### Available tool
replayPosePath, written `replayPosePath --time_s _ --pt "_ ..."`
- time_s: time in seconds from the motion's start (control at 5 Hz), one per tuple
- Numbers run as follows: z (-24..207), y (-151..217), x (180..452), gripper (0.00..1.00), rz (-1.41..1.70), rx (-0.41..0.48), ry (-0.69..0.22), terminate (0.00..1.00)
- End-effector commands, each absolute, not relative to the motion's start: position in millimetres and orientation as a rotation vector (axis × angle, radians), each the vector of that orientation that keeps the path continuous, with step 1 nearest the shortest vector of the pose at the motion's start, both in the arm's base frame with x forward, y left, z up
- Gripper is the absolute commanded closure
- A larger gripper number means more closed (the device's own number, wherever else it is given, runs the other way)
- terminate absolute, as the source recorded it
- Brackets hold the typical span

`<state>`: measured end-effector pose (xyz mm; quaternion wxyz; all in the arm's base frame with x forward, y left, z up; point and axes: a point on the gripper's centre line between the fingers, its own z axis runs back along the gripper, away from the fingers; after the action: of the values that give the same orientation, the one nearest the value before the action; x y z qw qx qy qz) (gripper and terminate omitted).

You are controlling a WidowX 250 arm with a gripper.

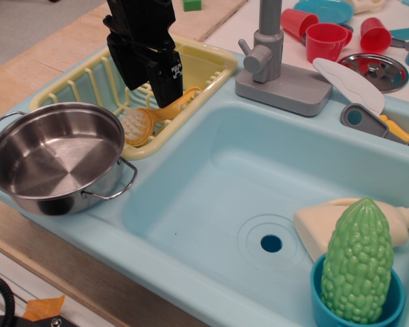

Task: Put brush into pot or pan

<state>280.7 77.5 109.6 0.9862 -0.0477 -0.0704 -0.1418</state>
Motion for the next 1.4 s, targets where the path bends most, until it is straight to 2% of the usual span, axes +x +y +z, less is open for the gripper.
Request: replayPosePath --time_s 0.0,1.0,1.2 --pt "115.2 82.9 287.7 0.00 -0.311 -0.061 -0.168 0.00" --pt "69.4 83.9 276.7 0.00 -0.329 -0.120 -0.208 0.00" --pt "64.4 84.3 277.5 1.00 -0.317 -0.118 -0.221 0.00"
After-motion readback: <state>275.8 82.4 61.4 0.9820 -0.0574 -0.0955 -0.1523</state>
